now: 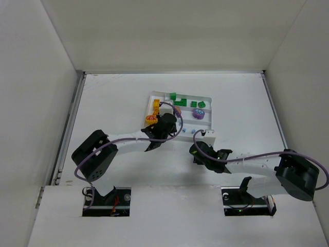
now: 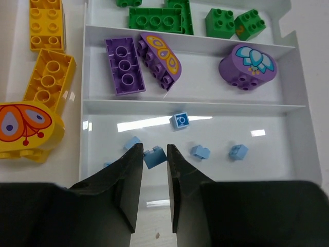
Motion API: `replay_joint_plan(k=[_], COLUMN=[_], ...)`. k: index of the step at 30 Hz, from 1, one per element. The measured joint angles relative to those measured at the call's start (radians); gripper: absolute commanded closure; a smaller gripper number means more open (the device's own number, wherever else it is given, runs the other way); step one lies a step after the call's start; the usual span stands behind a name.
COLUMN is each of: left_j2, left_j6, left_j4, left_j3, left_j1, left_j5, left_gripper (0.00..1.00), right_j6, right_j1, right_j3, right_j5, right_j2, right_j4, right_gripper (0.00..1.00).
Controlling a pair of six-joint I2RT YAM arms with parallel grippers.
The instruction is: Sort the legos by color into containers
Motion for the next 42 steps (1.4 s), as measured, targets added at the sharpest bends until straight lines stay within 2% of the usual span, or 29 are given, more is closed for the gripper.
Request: replay_joint_plan(k=[5,10,15,19,22,26,28,30,31,34,39,42], left_j2=[0.040,0.018,-0.119,-0.246,-0.318,-0.396,-0.429,-0.463,-0.482,-0.536,-0.610,-0.657], left_j6=[0.016,0.019,0.013,-0.019,-0.049,-0.083,-0.093,-0.098,-0.102,-0.110,-0.133,-0.169], left_j4=[0.002,0.006,0.013,0.013,-0.002,-0.042,-0.063,-0.079,-0.089,-0.114,-0.155,-0.180], left_j3=[0.011,0.002,-0.090,-0.197,-0.274,-0.344,-0.362,-0.374,-0.380,-0.392,-0.418,-0.452], left_j1=[0.012,0.021,0.051,0.088,0.116,0.142,0.150,0.155,0.157,0.168,0.200,0.233], left_j5=[0.007,0.008,0.003,-0.005,-0.011,-0.013,-0.014,-0.018,-0.019,-0.027,-0.053,-0.059], left_gripper=[0.62,0.55,0.47,0.38,0.33,0.24,0.16,0.00,0.00,0.00,0.00,0.00], right_j6=[0.003,-0.008,-0.085,-0.171,-0.217,-0.251,-0.262,-0.267,-0.269,-0.274,-0.248,-0.208], right_j1=[0.000,0.000,-0.015,-0.103,-0.180,-0.243,-0.245,-0.244,-0.244,-0.244,-0.237,-0.237], right_j3=[0.007,0.007,0.011,0.050,0.096,0.155,0.167,0.167,0.166,0.127,-0.060,-0.183], right_j5=[0.004,0.011,0.013,0.001,-0.022,-0.061,-0.072,-0.079,-0.079,-0.071,-0.030,-0.006], right_j2=[0.011,-0.029,-0.108,-0.101,-0.048,0.040,0.054,0.046,0.037,-0.026,-0.230,-0.377], right_j4=[0.003,0.005,0.061,0.143,0.229,0.318,0.341,0.356,0.361,0.378,0.393,0.384], right_gripper=[0.76,0.76,0.76,0.75,0.67,0.47,0.44,0.43,0.43,0.48,0.72,0.76])
